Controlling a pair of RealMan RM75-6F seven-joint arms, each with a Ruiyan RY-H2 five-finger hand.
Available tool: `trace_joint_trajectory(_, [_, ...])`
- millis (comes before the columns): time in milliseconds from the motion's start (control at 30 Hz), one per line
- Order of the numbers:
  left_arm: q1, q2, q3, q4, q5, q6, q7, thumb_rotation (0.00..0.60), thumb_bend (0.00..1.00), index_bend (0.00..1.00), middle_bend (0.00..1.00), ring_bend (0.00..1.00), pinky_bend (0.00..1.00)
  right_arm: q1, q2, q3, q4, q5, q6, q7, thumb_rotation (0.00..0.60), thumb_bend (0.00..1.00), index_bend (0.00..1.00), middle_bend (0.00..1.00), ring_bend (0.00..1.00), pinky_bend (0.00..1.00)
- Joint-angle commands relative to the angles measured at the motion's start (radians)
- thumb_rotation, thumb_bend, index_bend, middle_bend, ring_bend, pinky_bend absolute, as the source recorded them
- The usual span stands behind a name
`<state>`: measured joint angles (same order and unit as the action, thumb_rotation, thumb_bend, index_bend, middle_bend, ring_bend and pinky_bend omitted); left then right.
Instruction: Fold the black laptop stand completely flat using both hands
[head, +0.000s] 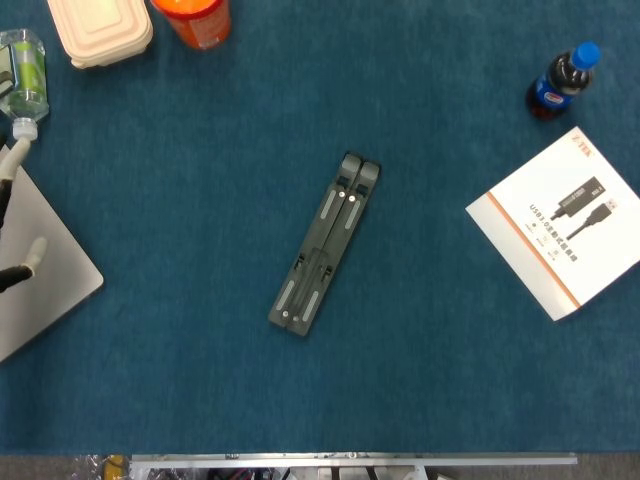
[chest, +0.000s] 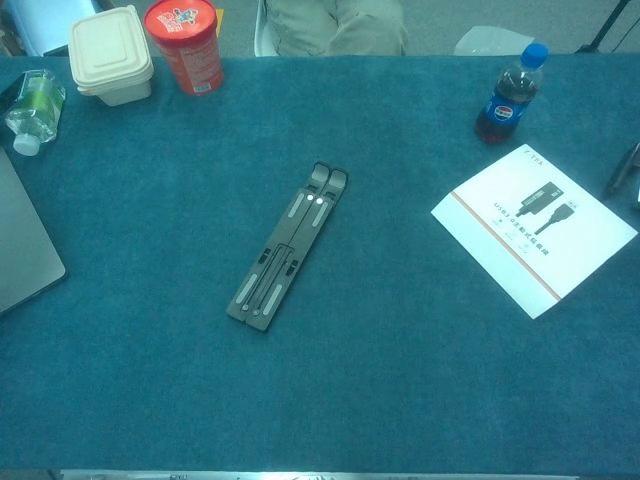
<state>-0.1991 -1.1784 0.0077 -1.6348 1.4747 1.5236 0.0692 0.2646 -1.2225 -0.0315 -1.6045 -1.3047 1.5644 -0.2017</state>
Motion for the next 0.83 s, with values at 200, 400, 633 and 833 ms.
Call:
trace_joint_trajectory(200, [0.028, 0.009, -0.001, -0.006, 0.014, 0.011, -0.006, 0.6, 0.27, 0.0, 0.0, 0.0, 0.0, -0.043, -0.011, 0.019, 0.052, -0.013, -0.021, 0.057, 0.6, 0.1, 0.0, 0.06, 0.0, 0.01])
trace_joint_trajectory(400, [0.04, 0.013, -0.006, -0.016, 0.012, 0.004, -0.002, 0.6, 0.27, 0.0, 0.0, 0.0, 0.0, -0.06, -0.015, 0.035, 0.071, -0.025, -0.041, 0.071, 0.6, 0.1, 0.0, 0.06, 0.0, 0.01])
trace_joint_trajectory(633, [0.04, 0.013, -0.017, -0.023, 0.012, -0.012, 0.011, 0.6, 0.27, 0.0, 0.0, 0.0, 0.0, -0.074, -0.013, 0.053, 0.082, -0.029, -0.062, 0.085, 0.6, 0.1, 0.0, 0.06, 0.0, 0.01])
trace_joint_trajectory(833, [0.035, 0.009, -0.026, -0.027, 0.012, -0.029, 0.017, 0.6, 0.27, 0.0, 0.0, 0.0, 0.0, -0.085, -0.009, 0.065, 0.079, -0.037, -0.075, 0.093, 0.6, 0.1, 0.0, 0.06, 0.0, 0.01])
